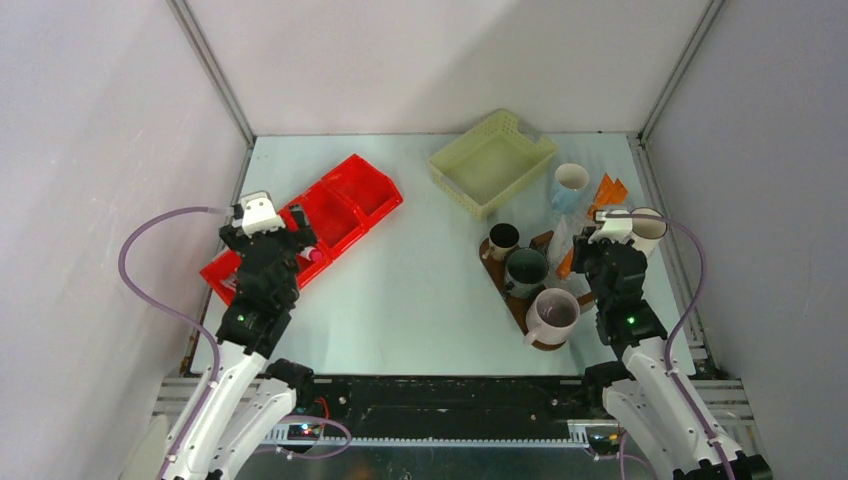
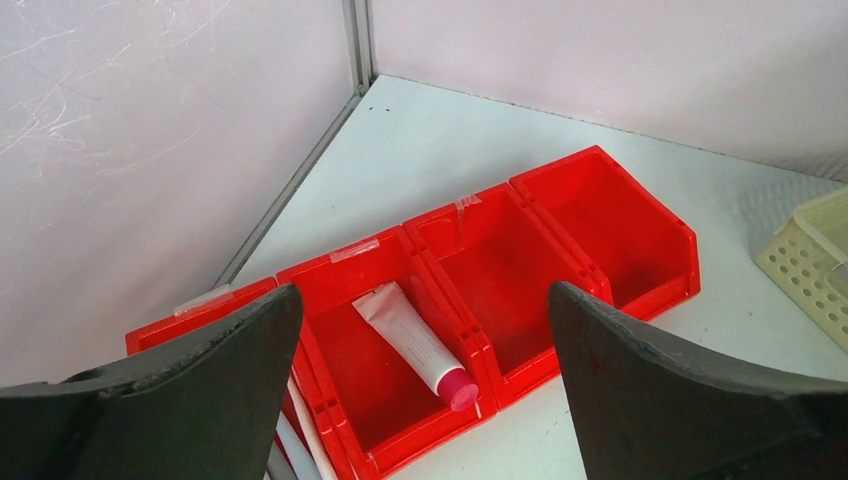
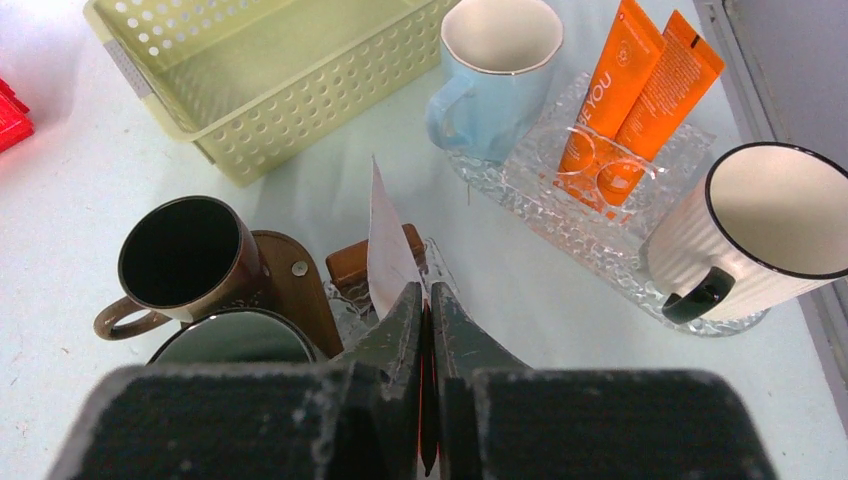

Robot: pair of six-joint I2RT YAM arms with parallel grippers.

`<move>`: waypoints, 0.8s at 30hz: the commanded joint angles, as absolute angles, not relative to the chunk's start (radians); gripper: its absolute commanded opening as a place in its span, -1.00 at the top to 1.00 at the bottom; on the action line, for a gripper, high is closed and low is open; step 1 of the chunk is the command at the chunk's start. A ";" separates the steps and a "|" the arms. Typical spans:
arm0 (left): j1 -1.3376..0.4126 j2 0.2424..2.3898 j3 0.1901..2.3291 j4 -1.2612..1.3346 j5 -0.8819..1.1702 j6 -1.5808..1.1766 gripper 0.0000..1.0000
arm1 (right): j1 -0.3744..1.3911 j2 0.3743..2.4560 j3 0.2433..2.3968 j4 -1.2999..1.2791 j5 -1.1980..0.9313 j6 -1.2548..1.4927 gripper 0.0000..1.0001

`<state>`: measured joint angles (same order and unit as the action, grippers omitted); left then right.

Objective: Prepare toiletry sets of a toothbrush and toothpaste on the tray
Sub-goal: Place the toothpaste in the toothpaste holder.

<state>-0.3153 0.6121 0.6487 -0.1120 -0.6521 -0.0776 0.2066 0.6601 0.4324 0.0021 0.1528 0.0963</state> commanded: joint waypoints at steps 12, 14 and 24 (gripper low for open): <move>-0.308 0.594 0.629 -0.055 -0.694 -0.052 -0.99 | 0.230 0.640 0.439 0.040 0.161 0.068 0.78; -0.308 0.594 0.629 -0.056 -0.696 -0.052 -0.99 | 0.232 0.636 0.439 0.038 0.163 0.063 0.77; -0.308 0.599 0.629 -0.058 -0.704 -0.053 -0.99 | 0.248 0.607 0.448 0.033 0.176 0.044 0.66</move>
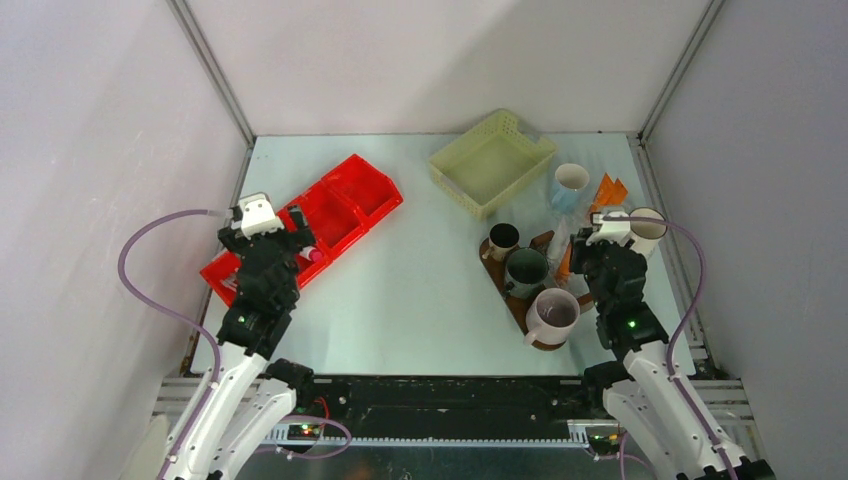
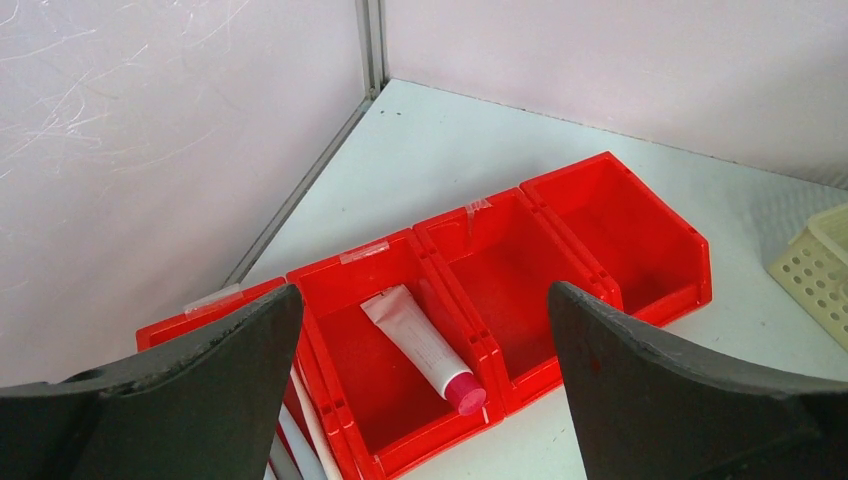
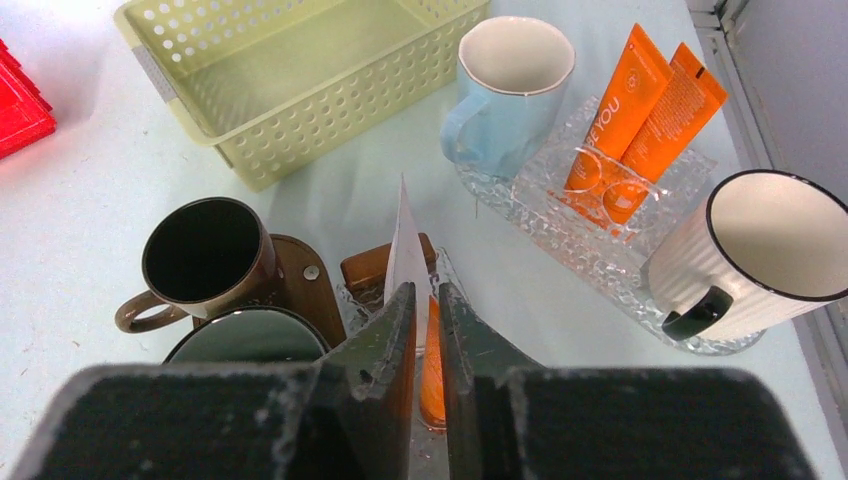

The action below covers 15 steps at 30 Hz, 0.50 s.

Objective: Prepare toiletry sets of a toothbrush and toothpaste on the tray
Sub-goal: Place the toothpaste in the toothpaste holder.

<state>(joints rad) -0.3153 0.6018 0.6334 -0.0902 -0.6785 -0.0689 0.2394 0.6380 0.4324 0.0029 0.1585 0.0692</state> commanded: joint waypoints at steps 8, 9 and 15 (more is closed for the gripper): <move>-0.307 0.655 0.664 -0.114 -0.712 -0.092 -0.99 | 0.250 0.520 0.496 -0.019 0.201 0.032 0.04; -0.308 0.665 0.670 -0.137 -0.716 -0.109 -0.99 | 0.250 0.504 0.502 -0.027 0.209 0.033 -0.02; -0.301 0.812 0.773 -0.316 -0.775 -0.262 -0.99 | 0.249 0.434 0.518 -0.062 0.251 0.030 -0.34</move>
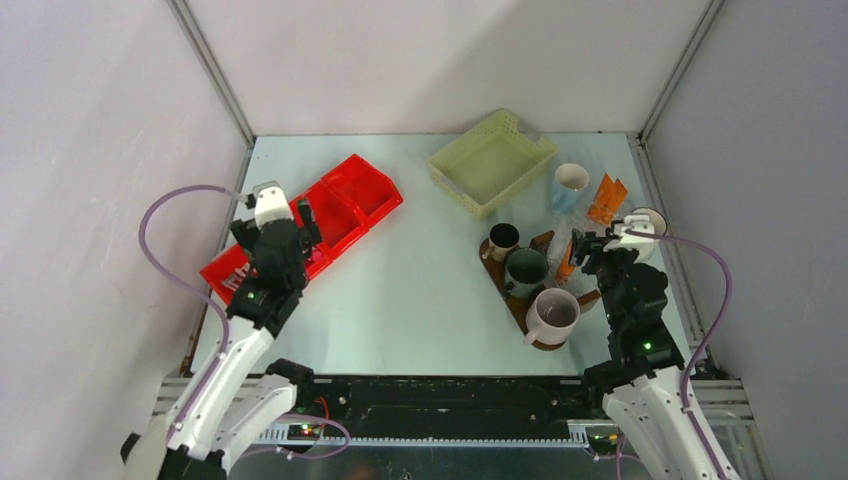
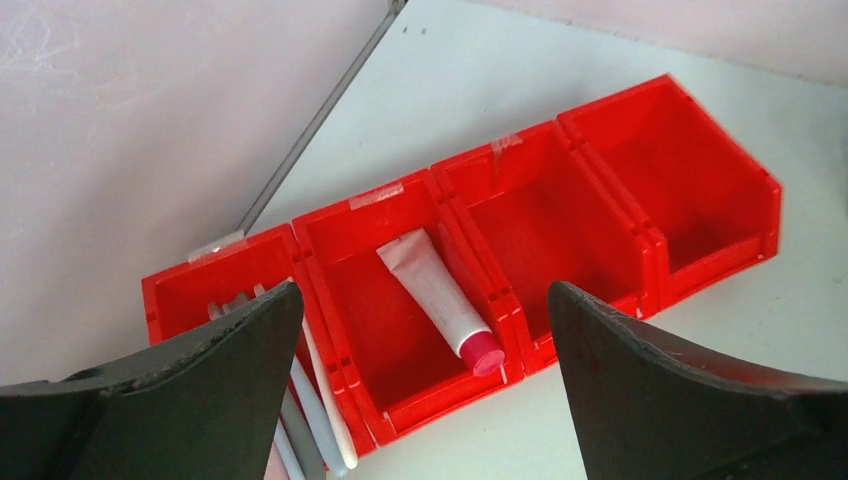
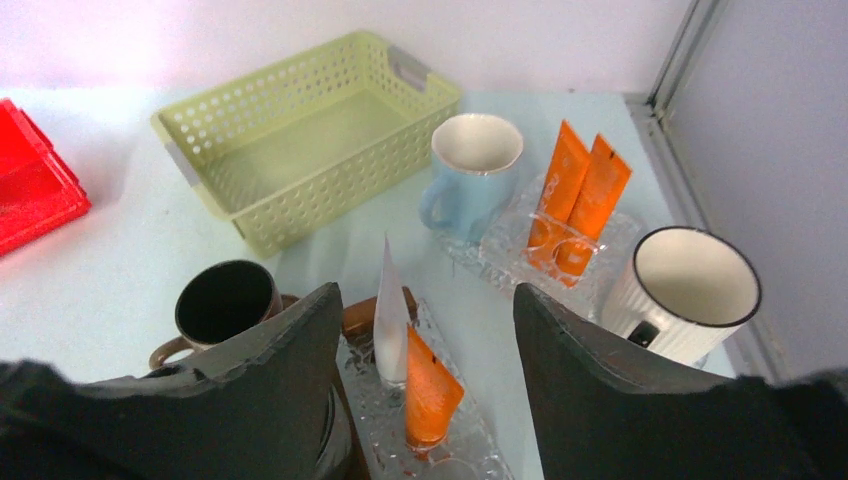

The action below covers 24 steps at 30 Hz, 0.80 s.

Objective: Prepare toiletry sets of a toothbrush and toothpaste on the tray
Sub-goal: Place the toothpaste in the toothpaste holder, then pick up the toothpaste from the storage box.

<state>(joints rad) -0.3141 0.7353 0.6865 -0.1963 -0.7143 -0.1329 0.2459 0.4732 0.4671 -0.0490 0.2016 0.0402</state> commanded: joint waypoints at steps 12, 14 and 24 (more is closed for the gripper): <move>-0.138 1.007 0.835 -0.555 -0.616 -0.692 -0.89 | 0.261 0.362 0.515 -0.090 0.402 0.017 -0.99; -0.116 1.035 0.830 -0.557 -0.580 -0.735 -0.81 | 0.270 0.339 0.508 -0.081 0.450 0.006 -0.99; -0.065 1.187 0.829 -0.522 -0.485 -0.828 -0.51 | 0.272 0.242 0.457 -0.025 0.499 0.005 -0.99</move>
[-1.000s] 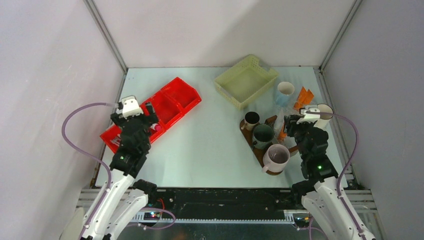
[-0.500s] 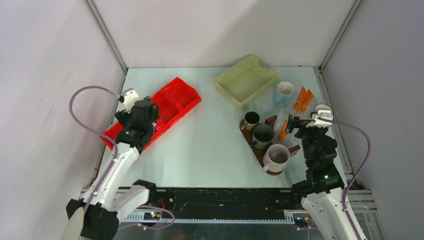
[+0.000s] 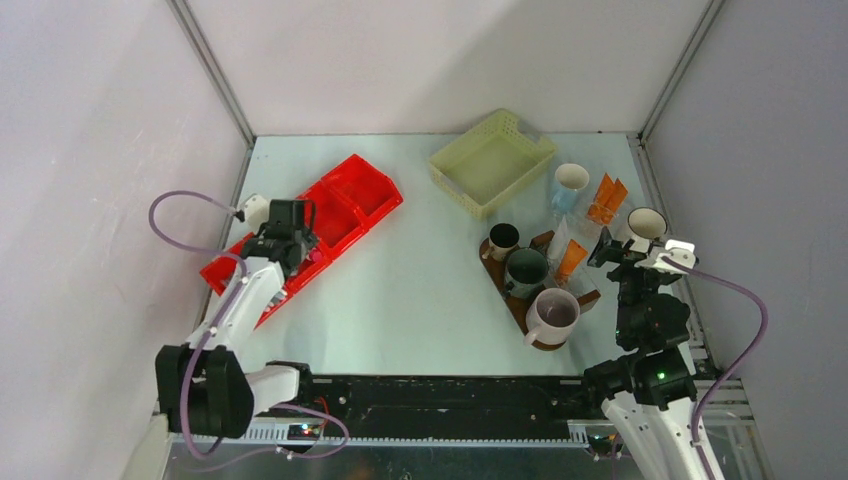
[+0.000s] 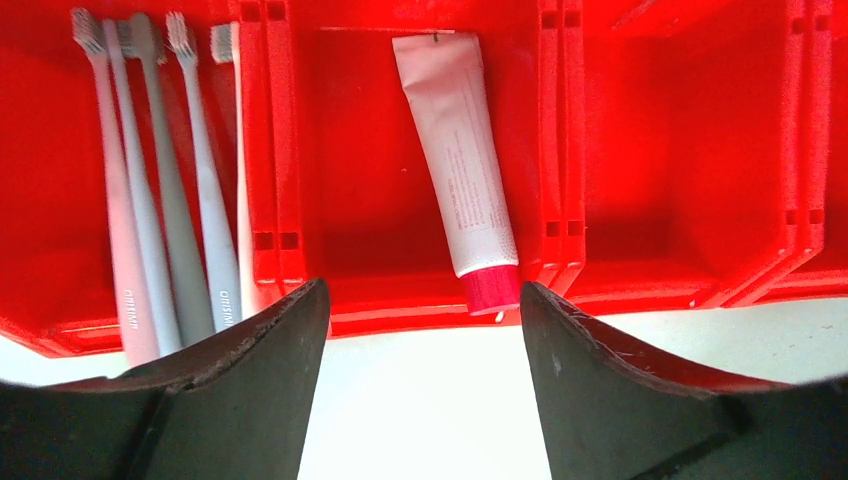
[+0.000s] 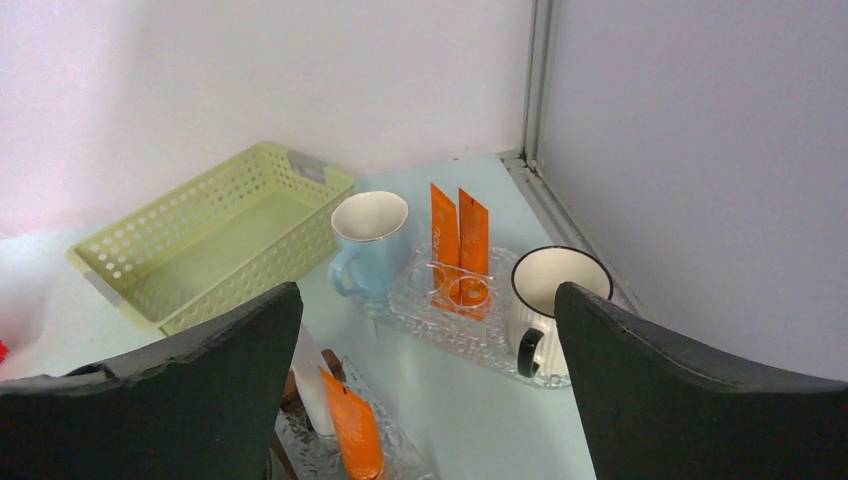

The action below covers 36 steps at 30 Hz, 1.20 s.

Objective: Prepare toiletry sets of a toothbrush and toothpaste on the tray
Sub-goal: Pick up the toothpaste from the storage box.

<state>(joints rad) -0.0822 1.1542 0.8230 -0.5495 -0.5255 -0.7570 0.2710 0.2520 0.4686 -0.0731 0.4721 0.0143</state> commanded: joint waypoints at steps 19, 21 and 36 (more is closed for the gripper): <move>-0.008 1.456 0.822 -0.402 -0.387 -0.872 -0.50 | 0.253 0.252 0.450 -0.020 0.452 0.019 -0.99; -0.004 1.474 0.820 -0.399 -0.379 -0.876 -0.46 | 0.253 0.253 0.448 -0.020 0.451 0.019 -0.99; -0.003 1.393 0.840 -0.455 -0.390 -0.855 0.40 | 0.252 0.239 0.448 -0.014 0.437 0.032 -0.99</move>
